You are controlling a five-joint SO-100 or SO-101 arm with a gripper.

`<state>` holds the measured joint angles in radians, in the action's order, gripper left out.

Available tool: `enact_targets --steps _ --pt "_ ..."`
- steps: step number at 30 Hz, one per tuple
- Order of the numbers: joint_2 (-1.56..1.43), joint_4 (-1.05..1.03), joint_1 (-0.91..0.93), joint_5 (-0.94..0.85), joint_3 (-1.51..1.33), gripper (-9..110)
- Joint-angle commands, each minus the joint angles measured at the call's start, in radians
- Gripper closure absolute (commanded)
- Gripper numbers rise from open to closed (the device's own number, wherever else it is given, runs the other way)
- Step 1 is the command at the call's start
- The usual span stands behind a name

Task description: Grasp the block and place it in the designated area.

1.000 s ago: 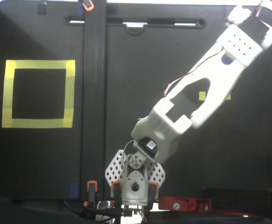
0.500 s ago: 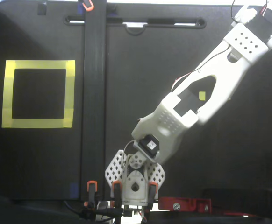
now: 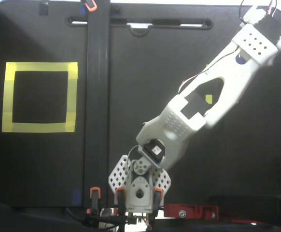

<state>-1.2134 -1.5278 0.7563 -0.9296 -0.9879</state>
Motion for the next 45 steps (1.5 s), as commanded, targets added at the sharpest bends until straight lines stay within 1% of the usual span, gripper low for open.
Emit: enact_targets --steps 1,9,12,18,22,25,37,42,45 --pt "-0.008 -0.008 -0.003 -0.215 0.037 102" --pt "-0.006 0.057 -0.025 -0.718 0.037 102" --pt "-0.006 0.057 -0.028 -0.917 0.037 102" --pt "-0.002 0.044 -0.037 -1.252 0.037 102" --pt "0.002 0.017 -0.040 -1.385 0.037 102" --pt "0.000 -0.017 -0.040 -1.445 0.037 102" --pt "-0.003 -0.043 -0.031 -1.450 0.038 100" --pt "-0.005 -0.048 -0.023 -1.450 0.038 86" --pt "-0.005 -0.044 -0.021 -1.450 0.038 75"
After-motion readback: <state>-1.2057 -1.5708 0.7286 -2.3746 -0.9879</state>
